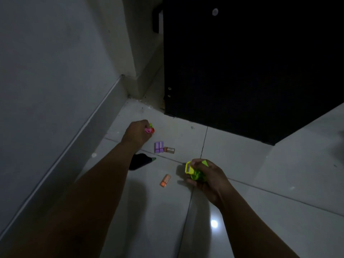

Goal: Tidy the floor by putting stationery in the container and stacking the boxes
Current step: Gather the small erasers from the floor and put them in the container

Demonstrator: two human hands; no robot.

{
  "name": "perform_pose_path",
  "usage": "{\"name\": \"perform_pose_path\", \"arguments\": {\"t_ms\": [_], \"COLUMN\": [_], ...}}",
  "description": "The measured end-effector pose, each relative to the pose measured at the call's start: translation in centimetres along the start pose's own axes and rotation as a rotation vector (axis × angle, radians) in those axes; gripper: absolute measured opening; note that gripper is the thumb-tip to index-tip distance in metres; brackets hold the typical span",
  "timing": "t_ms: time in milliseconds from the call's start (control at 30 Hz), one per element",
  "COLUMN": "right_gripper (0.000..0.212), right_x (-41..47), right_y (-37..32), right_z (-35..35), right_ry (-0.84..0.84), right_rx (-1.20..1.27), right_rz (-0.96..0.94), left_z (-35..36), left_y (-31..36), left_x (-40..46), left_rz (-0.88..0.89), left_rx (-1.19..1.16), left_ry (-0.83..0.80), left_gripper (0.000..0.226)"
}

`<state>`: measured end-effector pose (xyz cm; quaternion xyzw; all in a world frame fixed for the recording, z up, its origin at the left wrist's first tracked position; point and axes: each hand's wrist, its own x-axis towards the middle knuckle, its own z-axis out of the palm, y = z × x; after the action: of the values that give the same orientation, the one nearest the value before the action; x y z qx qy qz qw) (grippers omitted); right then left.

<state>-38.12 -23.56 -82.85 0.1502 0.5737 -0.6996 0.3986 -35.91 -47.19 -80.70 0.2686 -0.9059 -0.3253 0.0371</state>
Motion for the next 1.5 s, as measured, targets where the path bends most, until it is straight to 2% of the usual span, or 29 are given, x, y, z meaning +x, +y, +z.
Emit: {"name": "perform_pose_path", "arguments": {"t_ms": [133, 300, 467, 600, 667, 733, 833, 900, 967, 1033, 1133, 1233, 1400, 1500], "right_gripper": [0.011, 0.009, 0.013, 0.013, 0.010, 0.008, 0.007, 0.007, 0.010, 0.015, 0.015, 0.011, 0.013, 0.014], "right_x": [0.1, 0.6, 0.8, 0.5, 0.4, 0.1, -0.4, -0.8, -1.1, -1.6, -2.8, -4.3, -6.7, -7.8], "right_y": [0.7, 0.7, 0.7, 0.5, 0.3, 0.2, 0.1, -0.2, -0.7, -1.5, -2.6, -3.0, -2.4, -2.1], "right_z": [0.4, 1.3, 2.5, 3.3, 3.6, 3.9, 4.3, 4.5, 4.6, 4.7, 5.1, 5.5, 6.3, 6.9], "right_ry": [0.006, -0.016, -0.054, -0.071, -0.075, -0.085, -0.095, -0.103, -0.106, -0.109, -0.122, -0.149, -0.206, -0.221], "right_rx": [-0.062, -0.076, -0.085, -0.051, -0.051, -0.054, -0.039, -0.017, 0.043, 0.114, 0.142, 0.076, -0.039, -0.121], "right_rz": [0.011, 0.001, 0.006, 0.012, 0.024, 0.030, 0.038, 0.036, 0.046, 0.081, 0.146, 0.225, 0.276, 0.289], "left_z": [1.4, 1.8, 2.2, 2.6, 2.4, 2.1, 1.1, 0.3, -0.4, -0.6, -0.2, -0.7, -2.1, -2.5], "left_y": [-1.0, -1.1, -1.8, -1.7, -1.5, -1.4, -0.9, -0.7, -0.6, -0.4, 0.1, 1.0, 1.4, 1.6], "left_x": [-0.2, 0.2, 0.4, -0.6, -1.1, -1.9, -2.8, -3.0, -3.5, -4.7, -7.5, -9.9, -12.1, -13.2], "left_rz": [0.028, 0.090, 0.129, 0.144, 0.173, 0.135, -0.169, -0.360, -0.451, -0.513, -0.600, -0.556, -0.599, -0.609], "left_rx": [0.198, 0.360, 0.417, 0.455, 0.327, 0.082, -0.470, -0.876, -1.284, -1.540, -1.671, -1.575, -1.490, -1.356], "left_ry": [-0.045, -0.123, -0.222, -0.283, -0.270, -0.191, -0.088, -0.176, -0.274, -0.299, -0.393, -0.532, -0.485, -0.517], "left_gripper": [0.015, 0.020, 0.055, 0.035, 0.027, 0.025, 0.032, 0.033, 0.026, 0.016, 0.011, 0.011, 0.032, 0.032]}}
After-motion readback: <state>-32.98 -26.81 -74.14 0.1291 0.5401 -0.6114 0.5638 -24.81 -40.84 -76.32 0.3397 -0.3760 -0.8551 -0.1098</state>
